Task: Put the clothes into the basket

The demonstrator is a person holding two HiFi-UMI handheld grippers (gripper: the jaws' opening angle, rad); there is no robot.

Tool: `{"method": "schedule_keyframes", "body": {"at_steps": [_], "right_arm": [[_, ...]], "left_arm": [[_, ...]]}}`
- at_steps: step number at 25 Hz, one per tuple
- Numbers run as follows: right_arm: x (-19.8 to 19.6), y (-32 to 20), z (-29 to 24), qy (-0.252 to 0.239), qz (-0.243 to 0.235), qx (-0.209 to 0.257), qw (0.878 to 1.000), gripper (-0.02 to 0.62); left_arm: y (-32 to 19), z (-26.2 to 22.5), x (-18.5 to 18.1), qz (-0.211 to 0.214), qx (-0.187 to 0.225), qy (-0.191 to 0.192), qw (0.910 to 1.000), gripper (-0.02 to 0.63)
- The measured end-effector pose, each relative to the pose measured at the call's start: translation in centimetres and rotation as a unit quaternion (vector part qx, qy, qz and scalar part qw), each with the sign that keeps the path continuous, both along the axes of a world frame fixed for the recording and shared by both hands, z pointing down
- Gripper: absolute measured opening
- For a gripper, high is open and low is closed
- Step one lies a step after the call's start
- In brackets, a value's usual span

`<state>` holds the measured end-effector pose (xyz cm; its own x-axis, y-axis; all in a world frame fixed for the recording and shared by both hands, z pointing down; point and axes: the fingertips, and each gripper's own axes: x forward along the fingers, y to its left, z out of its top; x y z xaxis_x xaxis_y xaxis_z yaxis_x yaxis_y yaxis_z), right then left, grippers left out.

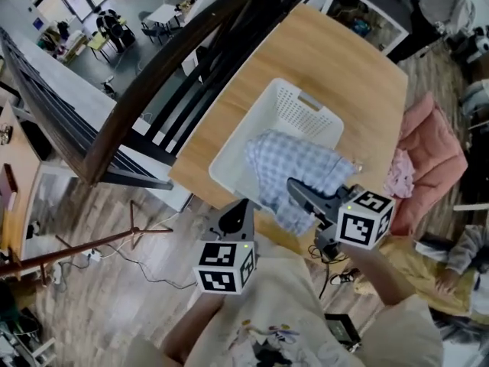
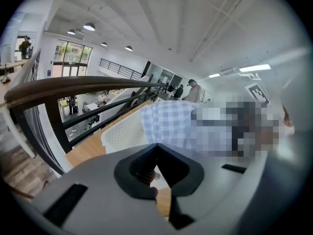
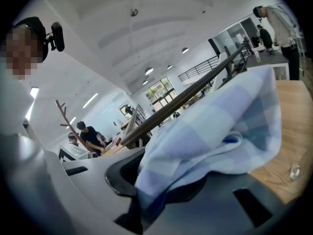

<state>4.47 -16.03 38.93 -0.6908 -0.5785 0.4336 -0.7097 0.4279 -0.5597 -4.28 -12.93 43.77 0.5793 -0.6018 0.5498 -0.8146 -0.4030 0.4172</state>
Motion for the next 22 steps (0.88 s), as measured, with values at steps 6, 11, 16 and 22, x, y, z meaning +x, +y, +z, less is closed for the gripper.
{"method": "schedule_keyframes", "body": {"at_steps": [6,11,16,22], "right_arm": [[-1.2,-1.8,2.0,0.025,-0.068,-0.038,0.997,0.084],[-2.3,-3.0,3.4,0.034,-0.097,-0.044,0.994,0.084],[-2.4,-3.4,5.5,0.062,-0.122,-0.054,0.989,0.084],[-2.3,-4.3,7.1,0.087,-0.131,-0.06,0.986,0.084]], "left_arm": [[-0.3,1.1,-0.1,-0.017,-0.016,0.002,0.9997,0.002],[-1.4,1.2,-0.2,-0.028,-0.016,-0.001,0.9995,0.001],[-2.6,0.7,0.5,-0.045,-0.015,-0.005,0.9988,0.001],[-4.0,0.4,2.5,-0.051,-0.019,-0.027,0.9982,0.002]]}}
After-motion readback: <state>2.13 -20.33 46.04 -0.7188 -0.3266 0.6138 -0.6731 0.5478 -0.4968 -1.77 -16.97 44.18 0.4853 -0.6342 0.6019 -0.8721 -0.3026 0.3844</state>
